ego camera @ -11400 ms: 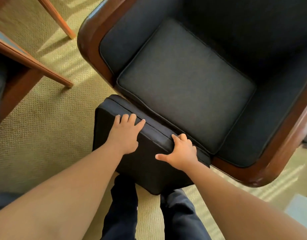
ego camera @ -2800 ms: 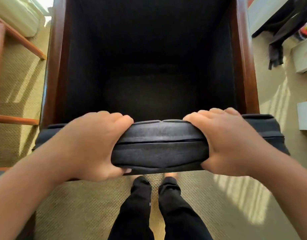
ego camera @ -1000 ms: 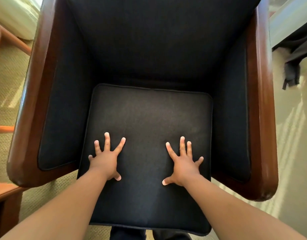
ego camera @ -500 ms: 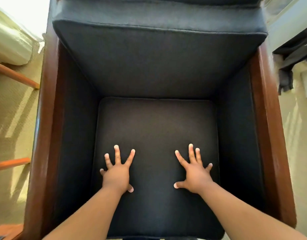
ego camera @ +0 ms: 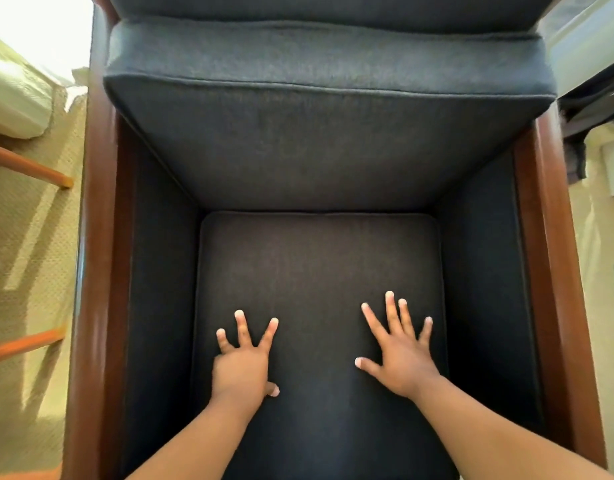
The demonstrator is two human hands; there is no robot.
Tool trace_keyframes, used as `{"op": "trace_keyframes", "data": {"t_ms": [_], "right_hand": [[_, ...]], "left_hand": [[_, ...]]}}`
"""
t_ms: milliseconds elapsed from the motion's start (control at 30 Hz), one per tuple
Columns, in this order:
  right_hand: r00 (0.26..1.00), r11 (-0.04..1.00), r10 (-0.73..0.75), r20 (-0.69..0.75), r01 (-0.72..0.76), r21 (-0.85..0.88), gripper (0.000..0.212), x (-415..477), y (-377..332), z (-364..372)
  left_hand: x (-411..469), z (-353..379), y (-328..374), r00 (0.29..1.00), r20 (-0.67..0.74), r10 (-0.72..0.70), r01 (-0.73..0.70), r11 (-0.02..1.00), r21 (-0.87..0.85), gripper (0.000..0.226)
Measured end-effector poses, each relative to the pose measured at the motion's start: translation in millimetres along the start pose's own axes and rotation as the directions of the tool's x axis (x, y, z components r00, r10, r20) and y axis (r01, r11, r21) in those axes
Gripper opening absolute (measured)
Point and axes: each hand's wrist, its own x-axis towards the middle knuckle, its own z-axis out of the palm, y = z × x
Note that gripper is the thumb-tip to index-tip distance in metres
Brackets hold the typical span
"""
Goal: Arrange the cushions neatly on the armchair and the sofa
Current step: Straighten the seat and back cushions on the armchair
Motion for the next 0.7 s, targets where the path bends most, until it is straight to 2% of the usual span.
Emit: {"op": "trace_keyframes", "data": {"t_ms": [33, 67, 100, 167, 233, 267, 367, 433, 467, 500, 533, 600, 633, 667, 700], "right_hand": [[0.998, 1.000, 0.002, -0.061, -0.001, 0.012, 0.100, 4, -3, -11], [0.991, 1.000, 0.002, -0.131, 0.001, 0.023, 0.099, 10, -9, -26], [0.975, 1.000, -0.007, -0.224, 0.013, 0.022, 0.097, 17, -15, -46], [0.881, 0.997, -0.062, -0.470, 0.071, 0.000, 0.093, 30, -31, -96], [0.696, 0.986, -0.138, -0.705, 0.164, -0.031, 0.087, 35, -45, -156], [0.591, 0.978, -0.167, -0.789, 0.201, -0.056, 0.086, 36, -50, -187], [0.330, 0.959, -0.235, -0.914, 0.229, -0.164, 0.080, 34, -58, -260], [0.177, 0.936, -0.315, -0.933, 0.223, -0.274, 0.068, 33, -59, -295], [0.131, 0.923, -0.341, -0.931, 0.234, -0.306, 0.064, 32, -58, -310], [0.127, 0.913, -0.349, -0.928, 0.268, -0.307, 0.062, 34, -56, -324], [0.180, 0.912, -0.334, -0.925, 0.311, -0.268, 0.063, 36, -53, -334], [0.406, 0.951, -0.229, -0.885, 0.289, -0.113, 0.071, 40, -47, -343], [0.507, 0.976, -0.155, -0.848, 0.211, -0.052, 0.077, 44, -44, -343], [0.567, 0.989, -0.102, -0.817, 0.144, -0.024, 0.081, 46, -43, -341], [0.596, 0.993, -0.083, -0.798, 0.117, -0.016, 0.086, 47, -45, -340]], "left_hand": [[-2, -7, -4, 0.999, -0.042, 0.025, -0.023, 0.999, 0.027, 0.095], [-4, -18, -8, 0.984, -0.159, 0.080, -0.072, 0.996, 0.055, 0.071], [-5, -33, -14, 0.939, -0.312, 0.146, -0.131, 0.989, 0.070, 0.056], [0, -72, -26, 0.820, -0.516, 0.247, -0.254, 0.965, 0.059, 0.053], [12, -127, -37, 0.585, -0.747, 0.316, -0.355, 0.928, 0.114, 0.049], [13, -162, -40, 0.469, -0.817, 0.336, -0.367, 0.915, 0.166, 0.051], [4, -265, -41, 0.188, -0.927, 0.324, -0.349, 0.905, 0.245, 0.059], [-3, -316, -41, 0.092, -0.942, 0.323, -0.334, 0.901, 0.277, 0.060], [-3, -336, -41, 0.087, -0.944, 0.319, -0.325, 0.905, 0.275, 0.058], [1, -352, -42, 0.121, -0.944, 0.307, -0.320, 0.912, 0.256, 0.056], [6, -361, -44, 0.188, -0.938, 0.292, -0.318, 0.921, 0.223, 0.055], [18, -368, -46, 0.351, -0.903, 0.248, -0.290, 0.946, 0.146, 0.059], [23, -368, -45, 0.399, -0.892, 0.211, -0.255, 0.960, 0.114, 0.062], [27, -368, -44, 0.422, -0.888, 0.181, -0.223, 0.970, 0.092, 0.064], [28, -368, -43, 0.442, -0.882, 0.162, -0.202, 0.976, 0.078, 0.067]]}}
